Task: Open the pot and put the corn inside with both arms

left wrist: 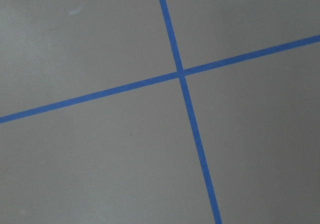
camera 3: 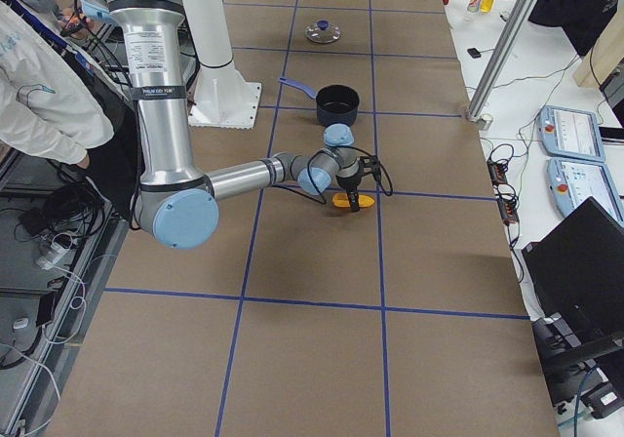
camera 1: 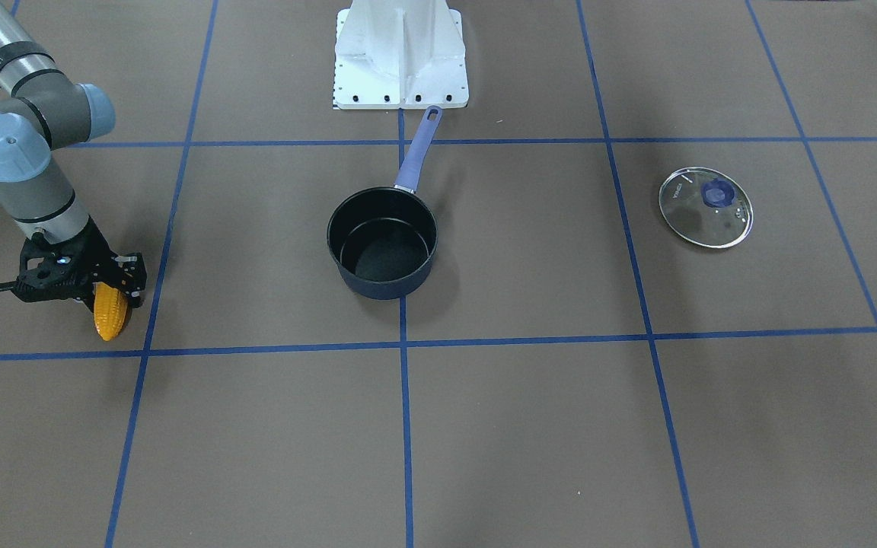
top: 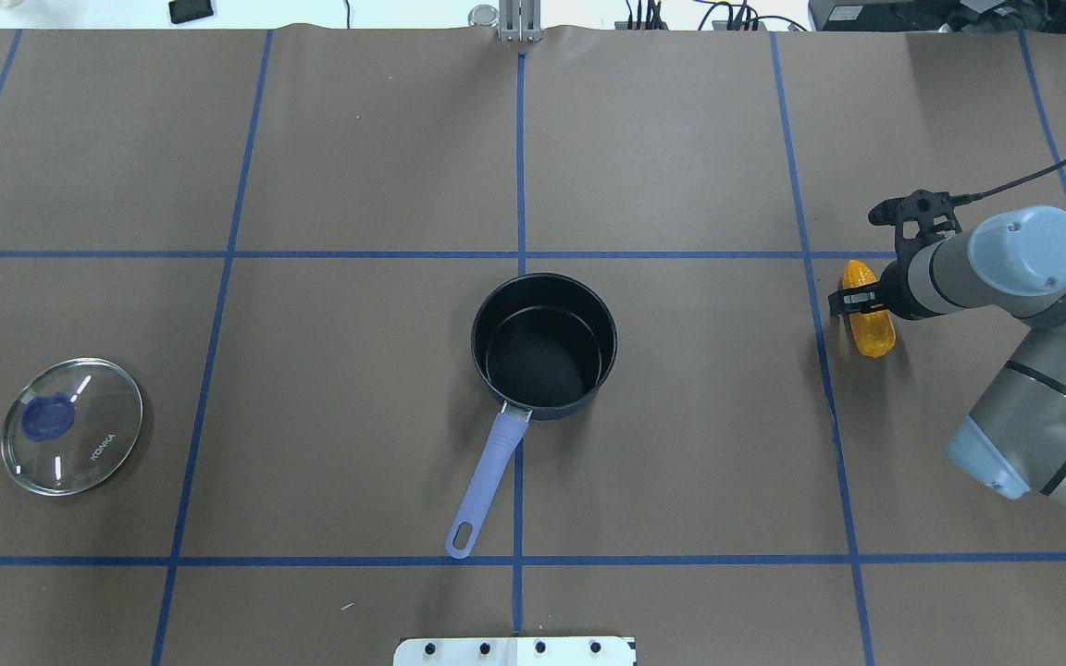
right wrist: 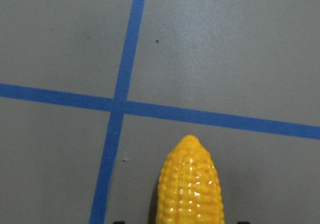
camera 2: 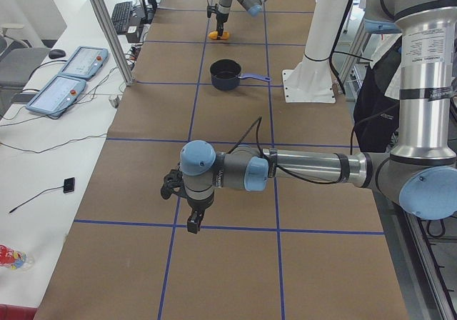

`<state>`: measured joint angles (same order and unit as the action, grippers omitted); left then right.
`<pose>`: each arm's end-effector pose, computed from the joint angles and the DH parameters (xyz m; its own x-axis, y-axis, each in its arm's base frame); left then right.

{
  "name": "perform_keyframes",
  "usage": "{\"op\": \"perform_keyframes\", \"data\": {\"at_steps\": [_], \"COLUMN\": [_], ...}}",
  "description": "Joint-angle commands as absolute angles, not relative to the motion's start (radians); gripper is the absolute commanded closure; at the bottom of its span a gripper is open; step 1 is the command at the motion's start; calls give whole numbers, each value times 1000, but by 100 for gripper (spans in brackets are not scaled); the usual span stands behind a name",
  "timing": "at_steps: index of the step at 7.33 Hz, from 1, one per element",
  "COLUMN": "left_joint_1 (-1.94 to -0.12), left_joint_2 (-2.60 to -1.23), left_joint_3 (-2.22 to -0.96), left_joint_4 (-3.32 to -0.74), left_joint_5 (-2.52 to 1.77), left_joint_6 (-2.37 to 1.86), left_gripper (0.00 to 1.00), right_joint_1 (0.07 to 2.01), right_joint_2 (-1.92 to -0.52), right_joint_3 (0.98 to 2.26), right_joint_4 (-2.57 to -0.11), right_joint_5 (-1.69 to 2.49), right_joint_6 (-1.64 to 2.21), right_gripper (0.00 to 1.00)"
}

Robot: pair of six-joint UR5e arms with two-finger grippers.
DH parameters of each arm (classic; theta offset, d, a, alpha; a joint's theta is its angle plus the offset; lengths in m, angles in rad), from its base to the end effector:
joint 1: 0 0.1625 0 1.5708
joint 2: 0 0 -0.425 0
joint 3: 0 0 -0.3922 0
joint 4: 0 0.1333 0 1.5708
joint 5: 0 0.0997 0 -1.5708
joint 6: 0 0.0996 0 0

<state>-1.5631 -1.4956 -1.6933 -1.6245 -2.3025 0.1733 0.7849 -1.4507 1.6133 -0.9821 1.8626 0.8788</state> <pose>-0.0632 -0.4670 0.6314 0.7310 0.2436 -0.6374 -0.1358 0.9674 0.2139 -0.3335 -0.4811 0.5226 0.7413 -0.1232 0.6597 -0.0843 0.9581 0.2737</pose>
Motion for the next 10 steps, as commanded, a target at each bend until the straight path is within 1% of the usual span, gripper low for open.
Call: {"op": "perform_keyframes", "data": {"at_steps": [1,2,3,4,5,8,9,10], "left_joint_1": [-1563,-1563,-1563,-1563,-1562,-1562,-1562,-1562], "left_joint_2": [-1496,-1496,-1496,-1496,-1496,-1486,-1485,-1485], "left_joint_3": [-1694,-1695,-1694,-1695,-1694,-1695,-1694,-1694], "left_joint_4": [-1624,-1624,-1624,-1624,-1624,-1626,-1626,-1626], "left_joint_5": [-2303,-2303,-2303,-2303,-2303,-2304,-2304,-2304], "left_joint_6": [173,173,173,175,175,176,176,176], "left_gripper": [2,2,2,2,2,2,2,2], "right_joint_1": [785,784,784,778,758,599,551,510], "right_joint_2": [-1445,-1431,-1363,-1242,-1136,-935,-861,-838], "right_joint_3": [1684,1736,1782,1784,1792,1778,1761,1750], "right_joint_4": [-1001,-1041,-1110,-1191,-1326,-1487,-1584,-1616], "right_joint_5": [1873,1878,1876,1876,1870,1725,1677,1631], "right_joint_6": [880,881,882,902,998,1277,1329,1391], "right_gripper": [100,100,100,100,100,100,100,100]}}
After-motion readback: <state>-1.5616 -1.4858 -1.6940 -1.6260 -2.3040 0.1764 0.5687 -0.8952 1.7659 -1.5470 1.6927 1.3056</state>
